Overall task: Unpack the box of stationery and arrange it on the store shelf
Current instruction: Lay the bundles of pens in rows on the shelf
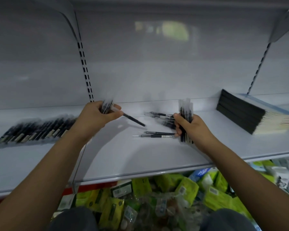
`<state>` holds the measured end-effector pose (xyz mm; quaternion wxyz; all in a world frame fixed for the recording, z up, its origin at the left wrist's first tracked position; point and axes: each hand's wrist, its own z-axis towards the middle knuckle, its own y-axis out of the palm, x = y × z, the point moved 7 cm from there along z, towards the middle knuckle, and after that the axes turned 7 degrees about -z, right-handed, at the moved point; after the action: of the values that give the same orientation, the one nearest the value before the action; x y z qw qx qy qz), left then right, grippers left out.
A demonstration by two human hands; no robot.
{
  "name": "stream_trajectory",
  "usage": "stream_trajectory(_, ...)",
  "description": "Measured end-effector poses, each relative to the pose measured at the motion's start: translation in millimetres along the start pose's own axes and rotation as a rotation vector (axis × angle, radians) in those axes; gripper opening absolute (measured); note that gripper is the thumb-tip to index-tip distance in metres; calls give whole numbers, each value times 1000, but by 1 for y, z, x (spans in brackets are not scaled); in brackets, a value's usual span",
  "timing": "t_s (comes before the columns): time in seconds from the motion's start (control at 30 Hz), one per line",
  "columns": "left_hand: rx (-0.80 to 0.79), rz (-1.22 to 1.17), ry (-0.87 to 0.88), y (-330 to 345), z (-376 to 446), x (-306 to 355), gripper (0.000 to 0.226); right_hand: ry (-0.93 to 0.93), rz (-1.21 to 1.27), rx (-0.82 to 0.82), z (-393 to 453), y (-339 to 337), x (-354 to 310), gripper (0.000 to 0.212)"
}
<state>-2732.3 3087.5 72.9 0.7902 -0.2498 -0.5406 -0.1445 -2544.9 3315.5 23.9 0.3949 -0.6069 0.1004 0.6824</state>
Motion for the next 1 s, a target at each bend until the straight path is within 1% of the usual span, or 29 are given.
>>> stream_trajectory(0.03, 8, -1, 3, 0, 0, -1, 10, -17, -76, -2, 2, 2, -2, 37)
stream_trajectory(0.13, 2, -13, 11, 4, 0, -4, 11, -137, -494, 1, 12, 13, -18, 28)
stream_trajectory(0.17, -12, -17, 10, 7, -2, -5, 11, -189, -563, -16, 14, 21, -25, 26)
stream_trajectory(0.27, -55, -60, -28, 15, -7, -11, 8, -285, -566, -116, 17, 52, -42, 23)
stream_trajectory(0.37, -61, -149, -72, 16, -6, -19, 11, -280, -635, -197, 19, 76, -48, 20)
stream_trajectory(0.43, -19, -238, -122, 14, -5, -29, 14, -218, -560, -218, 21, 83, -47, 17)
stream_trajectory(0.53, 21, -610, -220, 22, -6, -48, 33, -147, -361, -248, 17, 90, -43, 13)
stream_trajectory(0.6, 50, -777, -226, 23, -6, -52, 47, -133, -340, -254, 15, 93, -40, 11)
stream_trajectory(0.67, 92, -865, -195, 16, -3, -52, 57, -131, -358, -237, 14, 90, -38, 9)
stream_trajectory(0.77, 124, -870, -168, 7, 2, -55, 56, -83, -265, -230, 14, 83, -34, 9)
stream_trajectory(0.9, 23, -768, -216, 37, -8, -52, 45, -72, -118, -269, 9, 92, -42, 15)
stream_trajectory(0.97, 4, -768, -218, 47, -10, -50, 42, -54, -100, -283, 7, 95, -44, 15)
stream_trajectory(1.0, 17, -762, -209, 47, -9, -49, 39, -57, -130, -265, 8, 92, -43, 17)
